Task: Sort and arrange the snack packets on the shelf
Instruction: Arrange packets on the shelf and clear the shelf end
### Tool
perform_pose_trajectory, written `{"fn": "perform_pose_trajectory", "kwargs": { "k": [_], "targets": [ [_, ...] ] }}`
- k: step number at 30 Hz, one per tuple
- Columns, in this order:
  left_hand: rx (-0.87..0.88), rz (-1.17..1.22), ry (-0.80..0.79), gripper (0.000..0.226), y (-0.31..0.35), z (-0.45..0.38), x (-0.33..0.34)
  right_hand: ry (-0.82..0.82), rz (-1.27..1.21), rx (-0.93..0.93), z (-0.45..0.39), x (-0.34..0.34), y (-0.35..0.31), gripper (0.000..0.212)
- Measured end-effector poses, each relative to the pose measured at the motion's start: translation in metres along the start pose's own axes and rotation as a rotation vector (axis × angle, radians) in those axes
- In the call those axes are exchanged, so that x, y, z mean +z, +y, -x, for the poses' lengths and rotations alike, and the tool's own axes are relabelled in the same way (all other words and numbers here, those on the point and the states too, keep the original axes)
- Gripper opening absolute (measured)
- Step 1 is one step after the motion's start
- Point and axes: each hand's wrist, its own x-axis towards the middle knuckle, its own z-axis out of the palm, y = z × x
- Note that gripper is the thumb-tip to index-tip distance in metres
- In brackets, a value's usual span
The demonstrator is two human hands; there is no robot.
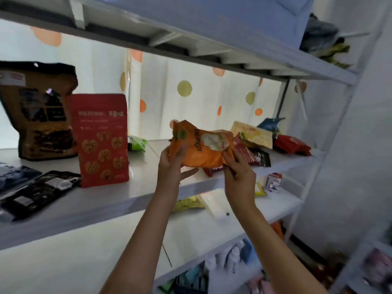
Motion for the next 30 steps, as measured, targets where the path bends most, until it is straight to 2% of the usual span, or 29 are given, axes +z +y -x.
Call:
{"fn": "perform_pose_trajectory", "kwargs": {
  "k": [4,7,11,13,18,20,22,24,26,30],
  "targets": [
    [-0.166,0.126,0.035,0.05,-0.007,0.031,-0.024,0.029,-0.048,0.084,0.062,-0.002,-0.014,0.04],
    [-0.156,0.203,0.102,0.039,-0.021,0.061,-0.043,0.09,-0.138,0.172,0.105,-0.006,-0.031,0.04],
    [-0.184,0.299,0.134,0.026,-0.043,0.101,-0.059,0.167,-0.268,0.413,0.157,-0.012,-0.041,0.034],
    [-0.217,0.266,0.183,0.026,-0.056,0.12,-0.064,0.128,-0.264,0.53,0.182,-0.019,-0.037,0.033],
    [-0.315,0.235,0.255,0.02,-0.092,0.17,-0.077,-0.101,-0.214,0.712,0.228,-0.049,-0.023,0.041],
    [-0.329,0.2,0.245,0.02,-0.099,0.188,-0.08,-0.083,-0.318,0.825,0.244,-0.064,-0.02,0.04],
    [-0.338,0.185,0.206,0.023,-0.1,0.2,-0.078,0.03,-0.453,0.968,0.256,-0.076,-0.015,0.034],
    [-0.328,0.174,0.183,0.026,-0.099,0.211,-0.072,0.121,-0.58,1.147,0.26,-0.09,-0.008,0.04],
    [-0.305,0.134,0.183,0.025,-0.098,0.223,-0.064,0.065,-0.801,1.242,0.258,-0.105,-0.003,0.046],
    [-0.294,0.124,0.213,0.031,-0.107,0.261,-0.044,-0.135,-1.103,1.223,0.263,-0.142,-0.011,0.048]
  ]
}}
